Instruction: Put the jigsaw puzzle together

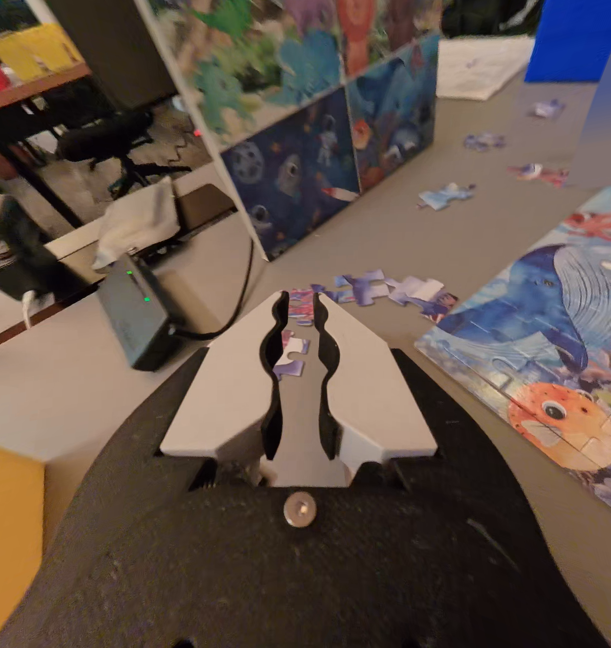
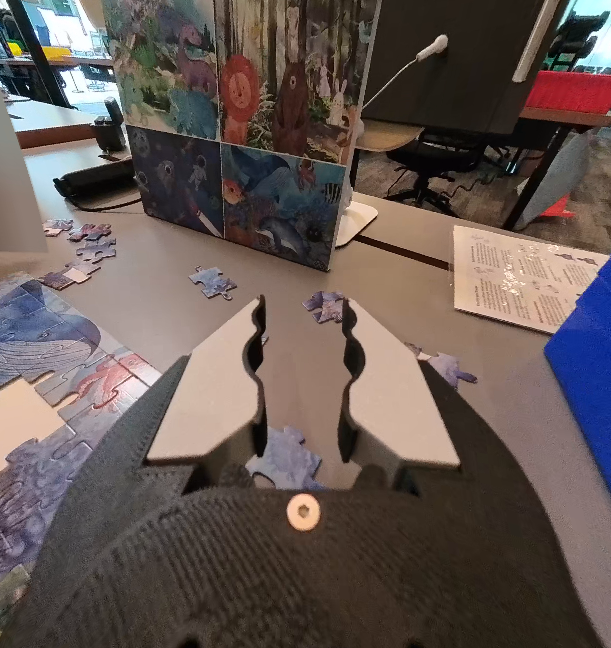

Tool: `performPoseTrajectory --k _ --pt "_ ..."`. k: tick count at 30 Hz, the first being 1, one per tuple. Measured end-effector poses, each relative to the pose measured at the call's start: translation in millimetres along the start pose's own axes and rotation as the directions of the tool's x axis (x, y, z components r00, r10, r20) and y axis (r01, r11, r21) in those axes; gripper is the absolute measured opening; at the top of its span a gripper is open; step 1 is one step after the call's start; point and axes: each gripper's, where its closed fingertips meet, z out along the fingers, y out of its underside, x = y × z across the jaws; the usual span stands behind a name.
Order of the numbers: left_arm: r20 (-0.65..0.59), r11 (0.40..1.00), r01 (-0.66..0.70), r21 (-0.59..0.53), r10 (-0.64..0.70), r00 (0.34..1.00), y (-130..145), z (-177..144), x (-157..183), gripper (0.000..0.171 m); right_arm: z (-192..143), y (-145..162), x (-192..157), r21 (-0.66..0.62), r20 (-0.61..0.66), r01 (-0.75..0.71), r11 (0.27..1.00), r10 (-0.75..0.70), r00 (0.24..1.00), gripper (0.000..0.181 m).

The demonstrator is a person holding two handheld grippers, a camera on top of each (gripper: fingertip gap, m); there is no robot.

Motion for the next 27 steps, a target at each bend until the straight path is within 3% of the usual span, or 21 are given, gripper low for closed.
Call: performPoseTrajectory --k 4,10,13,16,27 --pt "0.045 0.993 0.111 0.049 -0.113 0.993 -3.4 -15.8 -29.0 0.015 0.2 -0.4 -0.5 0.006 0.005 -0.010 1.000 0.010 1.000 0.041" --pt "0.112 0.982 0.155 0.106 -0.167 0.980 -6.8 -33.3 -54.6 0.014 -0.5 -4.9 -3.8 0.020 0.004 0.010 1.000 -0.010 1.000 0.039" --pt "0.032 0.940 0.233 0.249 -0.249 0.968 -25.3 -43.9 -52.8 0.016 -0.1 -3.0 -2.7 0.015 -0.006 0.024 1.000 -0.024 1.000 0.037" --pt "0.040 0.912 0.263 0.314 -0.289 0.956 -30.9 -53.5 -62.2 0.021 -0.1 -2.0 -0.8 0.014 -0.011 0.019 1.000 -0.019 1.000 0.036" --pt "0.015 0.950 0.211 0.231 -0.220 0.975 -21.7 -32.4 -42.5 0.024 -2.0 -5.0 0.2 0.027 -0.009 0.004 1.000 -0.004 1.000 0.036"
